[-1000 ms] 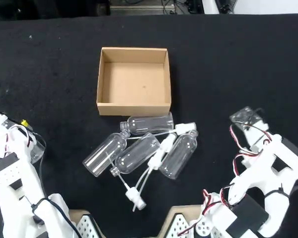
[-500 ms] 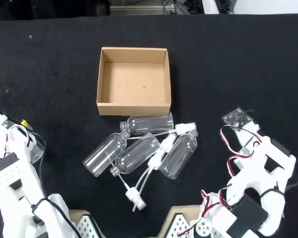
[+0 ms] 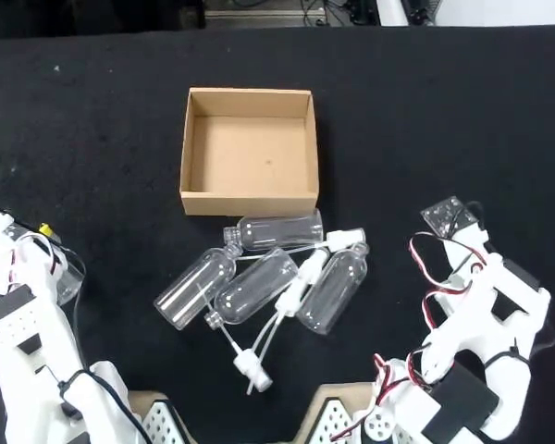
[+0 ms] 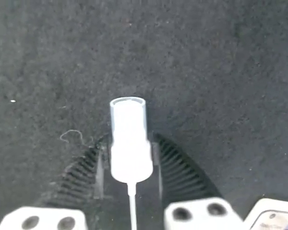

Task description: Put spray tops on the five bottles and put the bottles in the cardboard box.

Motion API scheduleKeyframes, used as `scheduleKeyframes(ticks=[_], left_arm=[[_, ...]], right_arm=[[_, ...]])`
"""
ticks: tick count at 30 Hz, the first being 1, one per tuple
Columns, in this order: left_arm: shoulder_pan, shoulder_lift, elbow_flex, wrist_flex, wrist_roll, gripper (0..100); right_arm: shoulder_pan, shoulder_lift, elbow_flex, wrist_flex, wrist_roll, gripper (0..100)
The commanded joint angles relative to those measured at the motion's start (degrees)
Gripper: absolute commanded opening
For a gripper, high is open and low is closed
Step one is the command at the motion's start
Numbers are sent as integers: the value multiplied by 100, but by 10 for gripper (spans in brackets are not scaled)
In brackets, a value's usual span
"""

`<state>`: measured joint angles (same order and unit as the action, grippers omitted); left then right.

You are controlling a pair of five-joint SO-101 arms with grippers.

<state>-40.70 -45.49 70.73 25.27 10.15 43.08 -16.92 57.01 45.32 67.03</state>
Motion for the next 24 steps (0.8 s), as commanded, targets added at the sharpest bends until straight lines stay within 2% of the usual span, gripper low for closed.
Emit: scheduleKeyframes(ticks=[1, 3, 9, 14, 19, 24], left_arm=[[31, -193, -92, -70, -9, 76], [31, -193, -92, -70, -9, 76], [31, -193, -92, -62, -9, 76], [48, -255, -242, 378, -9, 76], [84, -967, -207, 844, -9, 76], [119, -2198, 312, 914, 0, 76]], right_arm=[[-114, 22, -347, 413, -123, 179], [-132, 22, -356, 624, -149, 202], [-79, 31, -303, 712, -123, 173], [-9, 31, -268, 712, 220, 170], [-18, 31, -75, 712, 510, 55], [-35, -22, -110, 738, 554, 39]])
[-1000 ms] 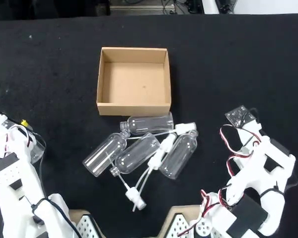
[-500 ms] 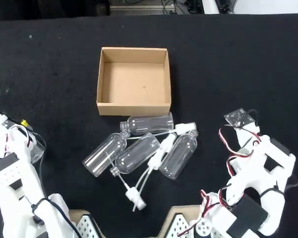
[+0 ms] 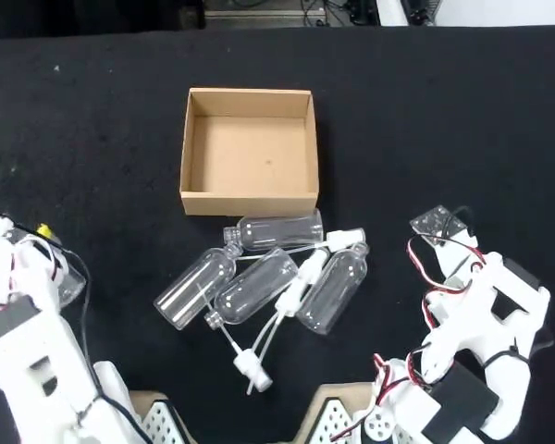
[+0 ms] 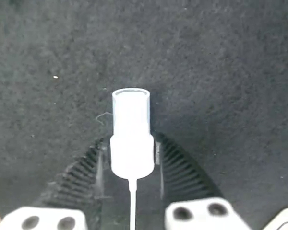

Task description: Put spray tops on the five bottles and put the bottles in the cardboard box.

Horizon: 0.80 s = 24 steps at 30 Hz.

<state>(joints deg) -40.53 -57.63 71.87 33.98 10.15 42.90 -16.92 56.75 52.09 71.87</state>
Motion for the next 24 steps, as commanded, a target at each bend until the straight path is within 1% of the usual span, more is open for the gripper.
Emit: scheduleKeyframes(ticks=[1, 3, 5, 9, 12, 15, 17, 21, 24], left_arm=[[189, -1257, 321, 44, -9, 77], [435, -1776, 567, 79, -9, 77], [708, -2268, 831, 88, -9, 79], [1033, -3182, 1270, 44, -9, 80], [1288, -3886, 1587, 44, -18, 80], [1490, -4668, 1956, 44, -18, 80], [1560, -4774, 2035, 35, -18, 80], [1578, -4642, 1921, 35, -18, 80], [1587, -4712, 1868, 35, 35, 80]], right_arm=[[-18, -22, -127, 70, 62, 38], [-26, -84, -338, 141, 0, 32], [-35, -233, -708, 440, -290, 8], [-343, -743, -1666, 1705, -879, 11], [-888, -1235, -2369, 2620, -1600, 11], [-1644, -1771, -2993, 3156, -2655, 11], [-2295, -2149, -3398, 3323, -3455, 11], [-4035, -2738, -4215, 3473, -4949, 11], [-5257, -2879, -4743, 3147, -5864, 11]])
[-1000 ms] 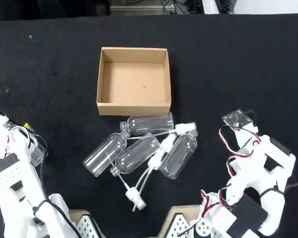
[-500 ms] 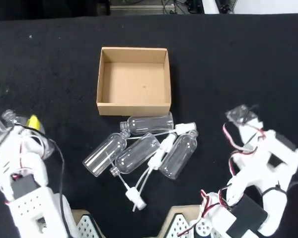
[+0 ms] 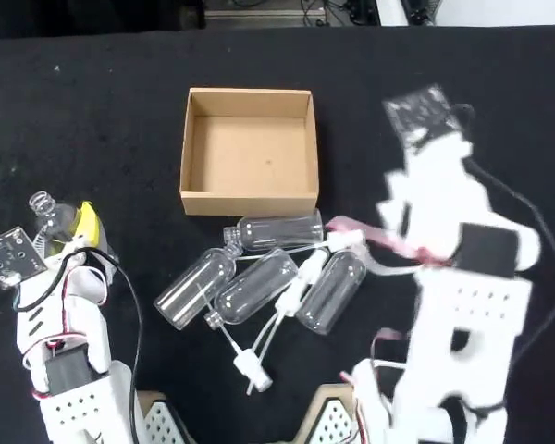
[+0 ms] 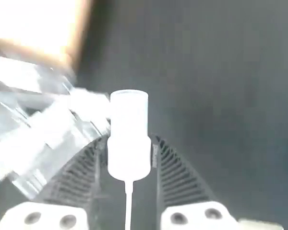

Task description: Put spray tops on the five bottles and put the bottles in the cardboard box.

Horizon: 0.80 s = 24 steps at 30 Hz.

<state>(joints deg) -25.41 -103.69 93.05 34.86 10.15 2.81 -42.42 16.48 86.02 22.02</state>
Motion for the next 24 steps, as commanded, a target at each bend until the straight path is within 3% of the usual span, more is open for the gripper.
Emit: scheduleKeyframes(ticks=[1, 6, 10, 14, 24], left_arm=[[75, -105, -268, -53, 35, 80], [101, -105, -286, -114, 35, 81], [453, -105, 4, -695, -9, 77], [488, -105, 453, -1644, -9, 76], [1015, -105, 435, -2092, 35, 76]], right_arm=[[-1565, -330, -857, -448, -1134, 11], [-2224, -330, -980, -1899, -1969, 12], [-2611, -356, -971, -2734, -2462, 13], [-3095, -330, -980, -3358, -2514, 13], [-3684, -338, -321, -5495, -2532, 11]])
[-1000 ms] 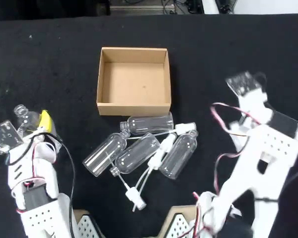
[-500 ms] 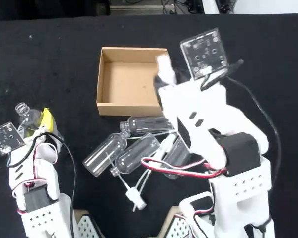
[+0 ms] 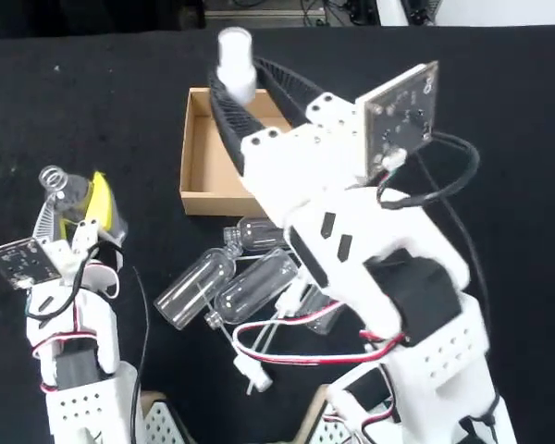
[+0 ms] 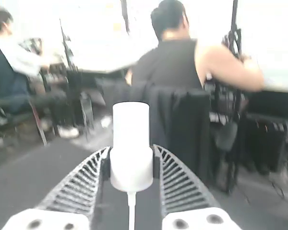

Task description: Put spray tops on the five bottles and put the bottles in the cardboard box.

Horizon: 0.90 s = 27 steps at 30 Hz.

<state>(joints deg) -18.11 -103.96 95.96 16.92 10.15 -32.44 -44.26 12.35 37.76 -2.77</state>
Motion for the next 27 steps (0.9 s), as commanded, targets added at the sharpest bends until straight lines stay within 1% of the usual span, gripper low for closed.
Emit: scheduleKeyframes(ticks=[1, 4, 5, 10, 13, 15, 20, 25, 27], left_arm=[[382, -79, 145, -299, 35, 76], [831, -70, 145, -246, -44, 76], [963, -70, 145, -246, -185, 76], [1736, -70, 145, -255, -1653, 76], [2000, -70, 145, -255, -2233, 76], [2088, -70, 145, -255, -2356, 76], [2158, -70, 145, -237, -2356, 76], [2211, -79, 145, -281, -2347, 76], [2519, -79, 145, -281, -2347, 76]], right_arm=[[-149, -180, 189, -835, -53, 11], [-123, -189, 382, -1011, -35, 11], [-123, -189, 418, -1020, -35, 11], [-149, -189, 462, -1046, -62, 11], [-132, -189, 462, -1046, -62, 11], [-132, -189, 462, -1046, -62, 11], [-132, -198, 470, -1046, -105, 11], [-123, -198, 488, -1011, -809, 11], [-123, -242, 505, -1011, -800, 11]])
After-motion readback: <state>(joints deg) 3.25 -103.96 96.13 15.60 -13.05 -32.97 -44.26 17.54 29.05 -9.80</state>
